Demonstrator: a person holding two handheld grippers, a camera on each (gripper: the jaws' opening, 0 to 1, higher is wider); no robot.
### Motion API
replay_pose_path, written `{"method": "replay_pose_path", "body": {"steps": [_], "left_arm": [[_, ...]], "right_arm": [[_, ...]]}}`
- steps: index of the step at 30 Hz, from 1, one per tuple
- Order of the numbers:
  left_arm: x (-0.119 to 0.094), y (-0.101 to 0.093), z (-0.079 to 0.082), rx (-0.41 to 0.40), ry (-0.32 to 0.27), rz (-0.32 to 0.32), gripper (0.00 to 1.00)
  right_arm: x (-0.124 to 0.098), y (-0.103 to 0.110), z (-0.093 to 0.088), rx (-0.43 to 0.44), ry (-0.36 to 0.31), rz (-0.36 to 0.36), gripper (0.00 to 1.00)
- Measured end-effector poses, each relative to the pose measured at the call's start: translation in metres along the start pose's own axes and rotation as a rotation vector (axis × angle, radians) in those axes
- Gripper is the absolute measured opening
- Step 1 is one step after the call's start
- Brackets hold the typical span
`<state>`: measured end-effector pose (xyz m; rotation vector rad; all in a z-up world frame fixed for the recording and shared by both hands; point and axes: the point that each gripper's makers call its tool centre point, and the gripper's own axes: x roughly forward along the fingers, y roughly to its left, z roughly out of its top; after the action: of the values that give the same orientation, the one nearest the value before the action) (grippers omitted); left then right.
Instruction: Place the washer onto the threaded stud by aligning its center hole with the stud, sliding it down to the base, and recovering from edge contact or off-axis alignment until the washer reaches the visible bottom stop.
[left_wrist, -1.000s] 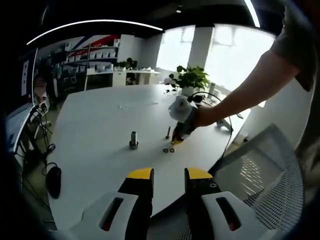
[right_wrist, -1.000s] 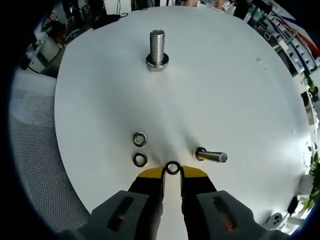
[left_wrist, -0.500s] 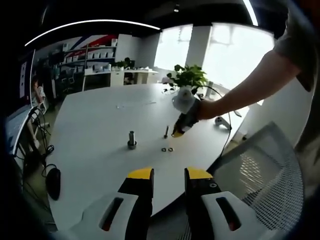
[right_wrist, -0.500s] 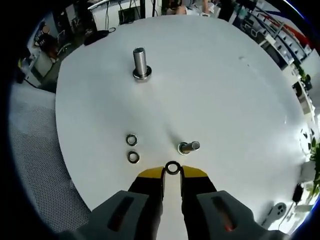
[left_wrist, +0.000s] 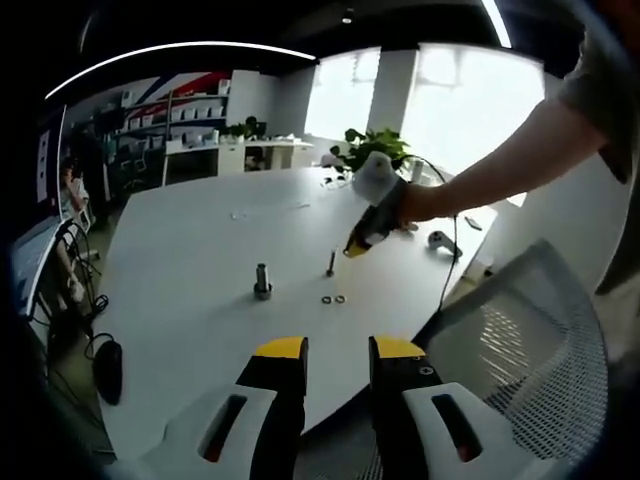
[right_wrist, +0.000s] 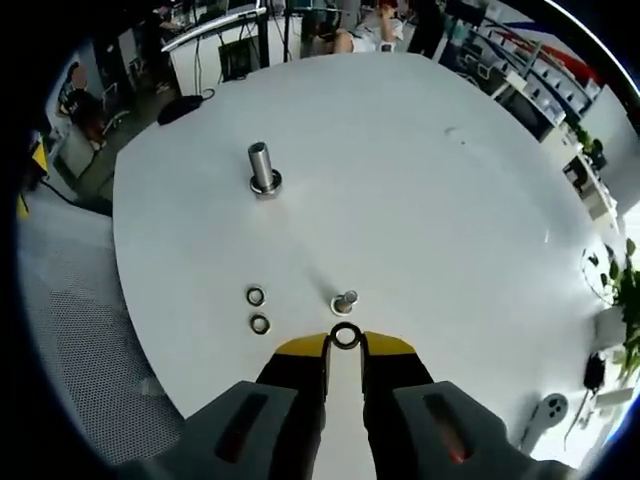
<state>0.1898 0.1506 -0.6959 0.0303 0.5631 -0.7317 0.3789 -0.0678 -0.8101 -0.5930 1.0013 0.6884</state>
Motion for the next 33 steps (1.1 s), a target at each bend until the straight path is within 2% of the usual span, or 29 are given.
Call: {"method": "replay_pose_path", "body": {"steps": [15,20,22,25,33], "left_arm": [[-0.001,0.001,0.001,-0.004,-0.014,0.000,0.22],[-0.001,0.001,0.003,-0.008,-0.020,-0.003,0.22],[-0.003,0.000,0.007,0.003,-0.044,-0.004,0.22],[-0.001,0.000,0.003,-0.007,-0.024,-0.008,0.22],[-0.002,0.001,0.005,0.001,-0.032,0.001,0.22]], "right_arm": [[-0.013,-0.007,0.021,0.043,-0.072,-0.037,0.14],[-0.013,-0.007,0.025,0.042,-0.075,-0.041,0.14],[-0.013,-0.007,0.028,0.032,-0.077,-0.046,0.14],[-0.013,-0.007,0.030,0.035,-0.081,-0.049,0.14],[-0.008,-0.010,0.030,0.028,-0.068,-0.052,0.14]]}}
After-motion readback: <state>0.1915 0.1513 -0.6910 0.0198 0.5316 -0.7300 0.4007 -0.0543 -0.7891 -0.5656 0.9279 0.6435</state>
